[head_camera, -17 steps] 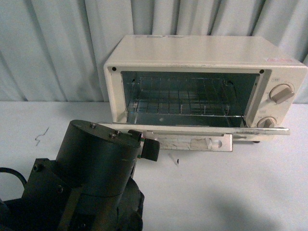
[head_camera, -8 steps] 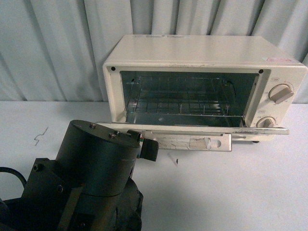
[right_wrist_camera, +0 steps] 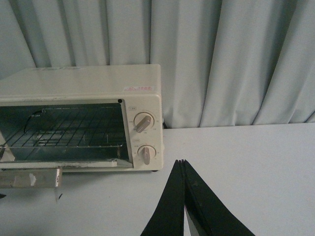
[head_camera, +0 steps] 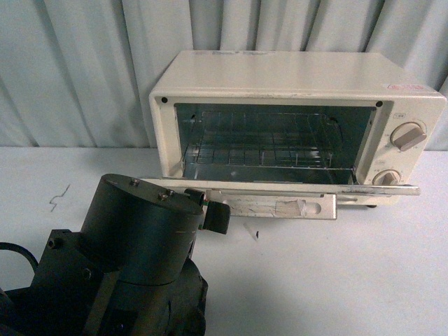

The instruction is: Open oven

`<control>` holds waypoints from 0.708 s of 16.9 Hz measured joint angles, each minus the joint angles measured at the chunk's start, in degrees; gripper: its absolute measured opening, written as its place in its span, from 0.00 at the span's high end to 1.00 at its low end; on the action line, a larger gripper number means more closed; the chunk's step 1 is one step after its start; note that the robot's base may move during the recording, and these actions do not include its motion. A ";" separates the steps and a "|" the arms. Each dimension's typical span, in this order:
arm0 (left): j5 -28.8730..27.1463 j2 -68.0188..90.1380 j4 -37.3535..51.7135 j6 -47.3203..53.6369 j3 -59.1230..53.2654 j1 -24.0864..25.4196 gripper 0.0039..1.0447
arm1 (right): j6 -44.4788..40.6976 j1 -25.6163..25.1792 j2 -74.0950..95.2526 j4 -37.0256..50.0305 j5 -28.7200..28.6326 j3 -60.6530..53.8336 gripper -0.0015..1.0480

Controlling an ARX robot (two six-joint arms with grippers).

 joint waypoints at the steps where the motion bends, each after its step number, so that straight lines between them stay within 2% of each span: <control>1: 0.00 0.00 0.00 0.00 0.00 0.00 0.06 | 0.00 0.00 -0.83 -0.68 0.00 0.00 0.98; 4: 0.00 0.00 0.00 0.00 0.00 0.00 0.06 | 0.00 0.00 -3.65 -4.35 -0.02 0.09 0.98; 5: 0.00 0.00 0.00 0.00 0.00 0.00 0.06 | -0.02 0.00 -7.19 -10.21 -0.11 0.09 0.98; 6: 0.02 0.00 0.00 -0.02 0.00 0.00 0.06 | -0.02 0.00 -10.60 -12.50 -0.02 0.09 0.98; 12: -0.04 0.00 0.07 -0.02 0.00 0.00 0.06 | -0.07 0.00 -11.80 -12.52 -0.02 0.09 0.98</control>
